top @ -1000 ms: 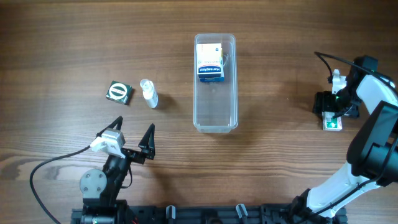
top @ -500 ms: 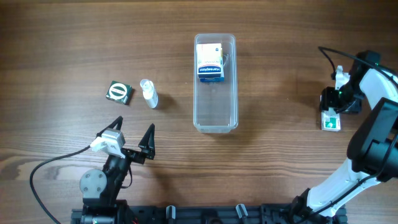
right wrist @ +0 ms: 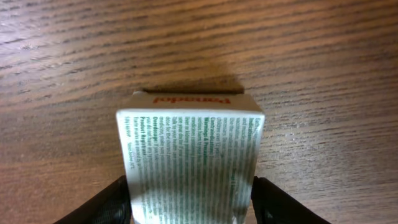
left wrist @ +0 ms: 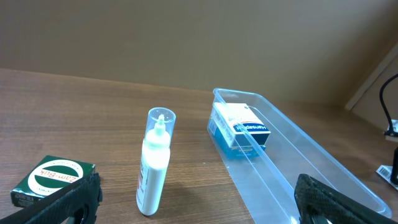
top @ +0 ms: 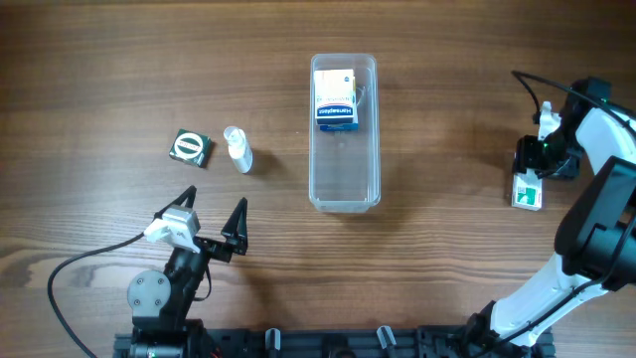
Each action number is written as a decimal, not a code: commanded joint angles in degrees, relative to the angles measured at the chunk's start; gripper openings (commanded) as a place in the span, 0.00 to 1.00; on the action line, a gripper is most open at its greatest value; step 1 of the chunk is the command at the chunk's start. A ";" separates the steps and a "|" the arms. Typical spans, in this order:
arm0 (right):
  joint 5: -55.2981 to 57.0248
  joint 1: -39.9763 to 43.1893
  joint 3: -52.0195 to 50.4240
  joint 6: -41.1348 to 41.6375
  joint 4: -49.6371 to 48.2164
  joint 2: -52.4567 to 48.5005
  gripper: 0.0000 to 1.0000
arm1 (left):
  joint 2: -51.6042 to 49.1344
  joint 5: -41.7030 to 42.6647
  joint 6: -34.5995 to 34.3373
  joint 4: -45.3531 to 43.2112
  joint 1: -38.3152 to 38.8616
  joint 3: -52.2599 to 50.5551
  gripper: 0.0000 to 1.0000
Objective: Pack container
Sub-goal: 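Lower the right gripper and grasp the white-green Panadol box, then lift the Panadol box and carry it over the container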
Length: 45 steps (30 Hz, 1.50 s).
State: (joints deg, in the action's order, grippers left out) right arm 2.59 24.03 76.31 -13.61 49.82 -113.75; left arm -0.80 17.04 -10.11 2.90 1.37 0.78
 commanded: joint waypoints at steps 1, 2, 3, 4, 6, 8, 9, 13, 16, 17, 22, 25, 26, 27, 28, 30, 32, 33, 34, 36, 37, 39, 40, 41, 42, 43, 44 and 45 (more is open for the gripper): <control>0.59 -0.20 -2.47 2.01 -1.44 1.64 0.63 | 0.37 -0.15 0.90 -0.13 -0.42 -0.46 1.00; 0.59 -0.20 -2.84 1.99 -1.81 1.64 0.63 | 0.37 -0.15 0.90 -0.13 -0.42 -0.46 1.00; 0.57 -0.17 -3.08 2.14 -2.08 1.64 0.63 | 0.37 -0.15 0.90 -0.13 -0.42 -0.46 1.00; 0.57 -0.20 -3.30 2.23 -2.32 1.64 0.63 | 0.37 -0.15 0.90 -0.13 -0.42 -0.46 1.00; 0.59 -0.17 -3.58 2.19 -2.54 1.64 0.61 | 0.37 -0.15 0.90 -0.11 -0.42 -0.46 1.00; 0.61 -0.17 -3.65 2.19 -2.64 1.64 0.53 | 0.37 -0.15 0.90 -0.11 -0.42 -0.46 1.00; 0.59 -0.20 -3.65 2.21 -2.69 1.64 0.51 | 0.37 -0.15 0.90 -0.13 -0.42 -0.46 1.00; 0.59 -0.20 -3.56 2.51 -3.13 1.64 0.50 | 0.37 -0.15 0.90 -0.13 -0.42 -0.46 1.00; 0.35 -0.20 -2.19 3.30 -2.47 1.68 0.49 | 0.37 -0.15 0.90 -0.13 -0.42 -0.46 1.00; 0.35 -0.26 -1.25 3.56 -1.79 1.70 0.47 | 0.37 -0.15 0.90 -0.11 -0.42 -0.46 1.00; -0.81 -2.36 3.30 3.69 1.36 3.17 0.47 | 0.37 -0.15 0.90 -0.13 -0.42 -0.46 1.00; -4.28 -5.33 6.29 3.72 2.47 5.38 0.47 | 0.37 -0.15 0.90 -0.13 -0.42 -0.46 1.00; -5.46 -6.88 7.93 3.74 3.26 6.29 0.47 | 0.37 -0.15 0.90 -0.13 -0.42 -0.46 1.00; -6.29 -8.35 9.55 4.15 4.07 6.99 0.47 | 0.37 -0.15 0.90 -0.13 -0.42 -0.46 1.00; -6.99 -10.16 11.67 5.09 5.16 7.74 0.47 | 0.37 -0.15 0.90 -0.13 -0.42 -0.46 1.00; -9.44 -14.73 17.44 7.19 7.89 9.05 0.46 | 0.37 -0.15 0.90 -0.11 -0.42 -0.46 1.00; -10.91 -19.50 22.88 10.43 9.49 9.68 0.45 | 0.37 -0.15 0.90 -0.13 -0.42 -0.46 1.00; -10.84 -21.90 25.27 12.44 9.86 9.75 0.44 | 0.37 -0.15 0.90 -0.13 -0.42 -0.46 1.00; -10.82 -25.29 28.20 14.51 9.94 9.75 0.43 | 0.37 -0.15 0.90 -0.13 -0.42 -0.46 1.00; -10.54 -30.84 30.71 17.46 7.93 9.75 0.43 | 0.37 -0.15 0.90 -0.13 -0.42 -0.46 1.00; -9.70 -33.73 31.08 18.84 6.32 9.75 0.43 | 0.37 -0.15 0.90 -0.13 -0.42 -0.46 1.00; -7.67 -38.40 31.02 20.00 2.64 9.27 0.43 | 0.37 -0.15 0.90 -0.13 -0.42 -0.46 1.00; -6.25 -40.48 31.02 20.06 1.11 8.94 0.43 | 0.37 -0.15 0.90 -0.13 -0.42 -0.46 1.00; -4.57 -42.47 30.99 20.61 -0.20 8.17 0.44 | 0.37 -0.15 0.90 -0.11 -0.42 -0.46 1.00; -3.19 -44.02 30.99 21.92 -1.20 7.34 0.44 | 0.37 -0.15 0.90 -0.13 -0.42 -0.46 1.00; -2.82 -44.83 30.99 22.93 -1.95 6.93 0.44 | 0.37 -0.15 0.90 -0.13 -0.42 -0.46 0.99; -2.58 -45.62 30.99 23.91 -2.95 6.10 0.44 | 0.37 -0.15 0.90 -0.13 -0.42 -0.46 1.00; -2.58 -46.31 30.97 24.65 -4.07 5.20 0.44 | 0.37 -0.15 0.90 -0.13 -0.42 -0.46 1.00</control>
State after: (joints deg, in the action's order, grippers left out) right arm -3.14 -20.51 106.65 6.52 47.92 -105.14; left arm -0.80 17.04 -10.11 2.87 1.37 0.78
